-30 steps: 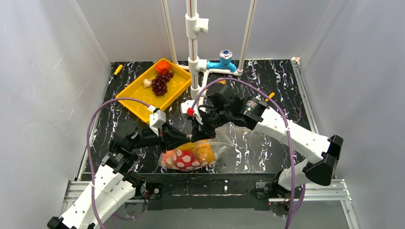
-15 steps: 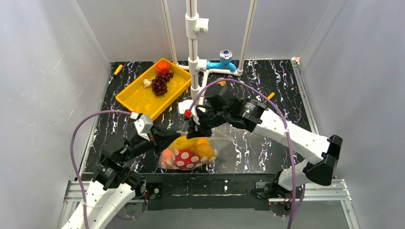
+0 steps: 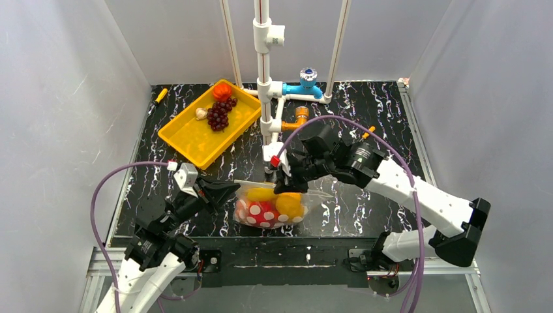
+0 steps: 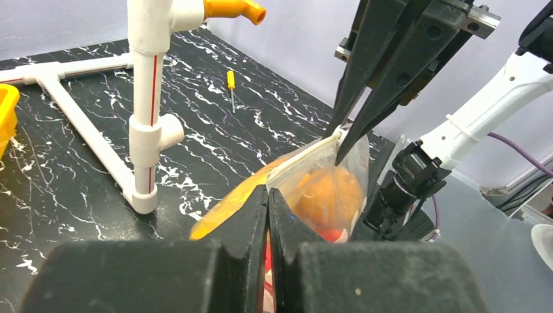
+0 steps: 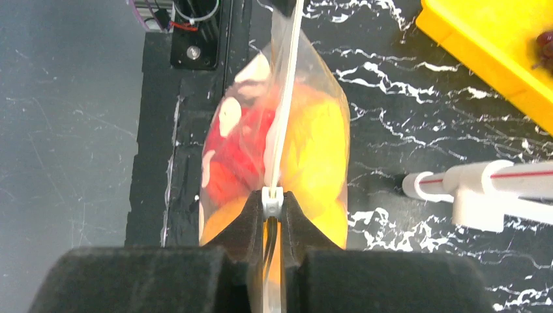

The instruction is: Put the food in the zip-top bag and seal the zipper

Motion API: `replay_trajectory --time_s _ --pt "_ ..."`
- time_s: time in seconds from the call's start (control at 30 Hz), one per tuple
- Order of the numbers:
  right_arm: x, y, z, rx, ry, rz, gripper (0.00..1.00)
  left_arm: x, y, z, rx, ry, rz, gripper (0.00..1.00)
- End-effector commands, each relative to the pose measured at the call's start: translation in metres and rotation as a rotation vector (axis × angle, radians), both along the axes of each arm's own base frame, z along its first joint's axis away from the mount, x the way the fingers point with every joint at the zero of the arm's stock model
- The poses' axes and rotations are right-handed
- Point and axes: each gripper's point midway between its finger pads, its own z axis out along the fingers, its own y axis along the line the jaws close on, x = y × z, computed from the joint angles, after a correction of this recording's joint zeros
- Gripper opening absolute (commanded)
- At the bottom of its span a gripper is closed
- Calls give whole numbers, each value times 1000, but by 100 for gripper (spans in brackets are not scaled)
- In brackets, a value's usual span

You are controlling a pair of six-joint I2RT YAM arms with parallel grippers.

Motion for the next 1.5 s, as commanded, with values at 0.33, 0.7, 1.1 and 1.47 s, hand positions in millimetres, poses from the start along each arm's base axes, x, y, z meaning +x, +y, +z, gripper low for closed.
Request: replay_trajectory --time_s 0.33,0.7,1.1,1.47 --pt "-6 -89 -43 -97 -23 -159 1 44 101 -11 235 -26 588 0" --pt "-9 -83 -50 -81 51 -155 1 1 12 -21 285 -32 -3 16" --pt "1 -62 -25 -49 34 -103 1 -15 -45 42 317 -248 -445 76" --pt "-4 -57 -16 -9 36 -81 1 4 -99 6 399 -282 -535 79"
